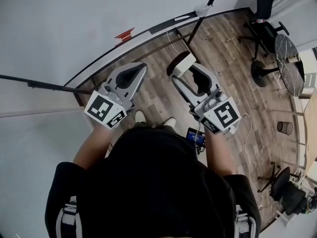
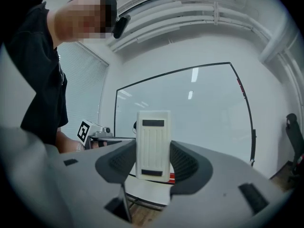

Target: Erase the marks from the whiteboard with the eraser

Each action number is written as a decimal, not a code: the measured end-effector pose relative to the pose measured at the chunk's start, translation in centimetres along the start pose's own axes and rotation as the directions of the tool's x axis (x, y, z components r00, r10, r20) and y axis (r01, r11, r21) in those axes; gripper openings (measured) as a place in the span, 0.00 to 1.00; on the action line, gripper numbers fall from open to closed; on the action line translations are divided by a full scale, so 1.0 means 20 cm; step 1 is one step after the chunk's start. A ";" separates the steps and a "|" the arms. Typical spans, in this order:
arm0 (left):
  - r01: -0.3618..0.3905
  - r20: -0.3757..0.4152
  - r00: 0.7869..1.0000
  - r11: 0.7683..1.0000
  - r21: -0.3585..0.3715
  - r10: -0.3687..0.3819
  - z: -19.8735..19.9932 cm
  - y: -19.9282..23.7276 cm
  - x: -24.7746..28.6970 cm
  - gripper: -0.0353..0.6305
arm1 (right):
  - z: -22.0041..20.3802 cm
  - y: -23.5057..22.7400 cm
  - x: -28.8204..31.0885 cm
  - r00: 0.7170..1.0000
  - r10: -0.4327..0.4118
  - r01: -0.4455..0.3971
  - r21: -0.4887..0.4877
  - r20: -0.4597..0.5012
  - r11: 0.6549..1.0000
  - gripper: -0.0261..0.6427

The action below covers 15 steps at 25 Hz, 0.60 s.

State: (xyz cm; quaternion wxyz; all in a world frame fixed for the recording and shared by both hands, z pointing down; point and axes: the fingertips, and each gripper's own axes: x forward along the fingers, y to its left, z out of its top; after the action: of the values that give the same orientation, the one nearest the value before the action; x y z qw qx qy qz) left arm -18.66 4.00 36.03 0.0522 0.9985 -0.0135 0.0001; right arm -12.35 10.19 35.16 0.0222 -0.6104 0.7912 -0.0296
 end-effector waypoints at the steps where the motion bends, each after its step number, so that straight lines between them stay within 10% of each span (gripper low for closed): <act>1: 0.000 -0.004 1.000 1.000 0.007 0.000 0.00 -0.03 0.03 0.06 | -0.01 -0.02 -0.04 1.000 -0.007 0.006 -0.016 -0.013 1.000 0.37; 8: -0.032 -0.020 0.999 0.994 0.109 0.034 0.00 -0.23 0.25 0.06 | 0.04 -0.16 -0.26 1.000 -0.020 0.020 -0.023 0.011 1.000 0.37; 15: -0.080 0.001 0.997 0.996 0.042 0.080 0.01 -0.26 0.39 0.06 | 0.06 -0.30 -0.39 1.000 0.006 -0.004 -0.052 0.022 0.999 0.37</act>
State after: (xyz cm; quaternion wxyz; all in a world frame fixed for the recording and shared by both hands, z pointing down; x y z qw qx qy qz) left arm -10.72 8.99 35.36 0.0312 0.9981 -0.0536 0.0029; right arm -4.55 16.20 34.31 0.0152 -0.6091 0.7930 -0.0023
